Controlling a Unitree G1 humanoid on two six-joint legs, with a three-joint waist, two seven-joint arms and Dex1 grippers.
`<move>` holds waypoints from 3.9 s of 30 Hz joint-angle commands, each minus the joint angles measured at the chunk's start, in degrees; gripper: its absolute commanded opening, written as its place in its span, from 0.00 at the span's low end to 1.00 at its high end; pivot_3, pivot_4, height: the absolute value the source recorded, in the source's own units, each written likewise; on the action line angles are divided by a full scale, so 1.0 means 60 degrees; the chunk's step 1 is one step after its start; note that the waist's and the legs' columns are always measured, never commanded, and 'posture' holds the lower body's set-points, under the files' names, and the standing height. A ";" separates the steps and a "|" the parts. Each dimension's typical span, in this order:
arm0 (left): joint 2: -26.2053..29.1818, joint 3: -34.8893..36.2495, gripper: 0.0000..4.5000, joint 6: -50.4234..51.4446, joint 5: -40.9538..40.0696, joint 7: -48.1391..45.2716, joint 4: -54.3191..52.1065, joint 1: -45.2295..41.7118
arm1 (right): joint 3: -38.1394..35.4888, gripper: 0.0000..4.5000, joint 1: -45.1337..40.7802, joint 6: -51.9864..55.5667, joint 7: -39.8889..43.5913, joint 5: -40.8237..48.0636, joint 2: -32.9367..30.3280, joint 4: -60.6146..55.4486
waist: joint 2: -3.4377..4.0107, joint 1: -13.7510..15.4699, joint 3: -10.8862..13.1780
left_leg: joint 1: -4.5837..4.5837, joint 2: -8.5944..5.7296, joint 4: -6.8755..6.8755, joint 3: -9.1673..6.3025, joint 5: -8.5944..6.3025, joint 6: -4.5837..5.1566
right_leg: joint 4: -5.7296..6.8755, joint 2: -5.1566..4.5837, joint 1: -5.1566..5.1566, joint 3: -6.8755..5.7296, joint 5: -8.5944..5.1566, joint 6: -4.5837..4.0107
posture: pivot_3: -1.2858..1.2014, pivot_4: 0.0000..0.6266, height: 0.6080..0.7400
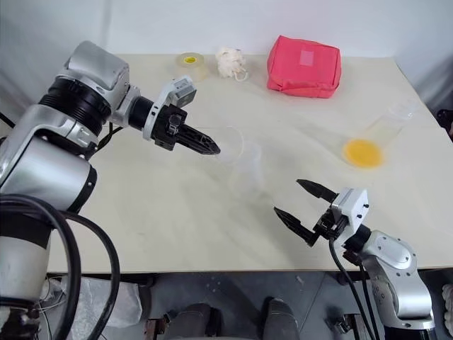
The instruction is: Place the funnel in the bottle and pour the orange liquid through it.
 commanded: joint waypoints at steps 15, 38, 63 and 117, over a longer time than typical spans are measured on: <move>-0.0605 0.1170 0.00 -0.0719 0.0762 -0.1074 0.0952 -0.0693 | -0.0145 1.00 0.0396 -0.0365 -0.0257 0.0003 0.0056 -0.0594 | 0.0000 -0.0002 0.0000 | 0.0000 0.0000 0.0000 -0.0001 0.0000 0.0001 | 0.0001 0.0000 0.0000 -0.0002 0.0000 0.0000 | 0.52 0.24 1.00; -0.0982 0.1593 0.00 -0.0270 0.1123 -0.1074 0.1198 -0.0893 | -0.0154 1.00 0.0586 -0.0547 -0.0459 -0.0065 0.0075 -0.0651 | 0.0000 -0.0007 0.0000 | 0.0001 0.0000 0.0002 -0.0001 0.0000 0.0001 | 0.0007 0.0000 0.0000 -0.0002 0.0000 0.0000 | 0.52 0.24 1.00; -0.0789 0.2497 0.99 0.0144 0.1475 -0.1050 0.1744 -0.1094 | -0.0133 1.00 0.0336 -0.0500 -0.0538 -0.0180 0.0113 -0.0565 | 0.0000 -0.0015 0.0000 | 0.0003 -0.0001 0.0004 -0.0001 0.0000 0.0001 | 0.0013 0.0000 0.0000 -0.0002 0.0000 0.0000 | 0.52 0.24 1.00; -0.0826 0.8943 0.99 -1.3882 -0.0502 0.2054 -0.8140 1.0162 | -0.2647 1.00 -0.4878 -0.0541 -0.4883 -0.2182 -0.0705 0.6288 | 0.0002 -0.0251 -0.0020 | 0.0006 0.0006 0.0033 -0.0011 -0.0006 0.0011 | 0.0150 -0.0032 -0.0054 0.0001 0.0001 -0.0001 | 0.52 0.24 1.00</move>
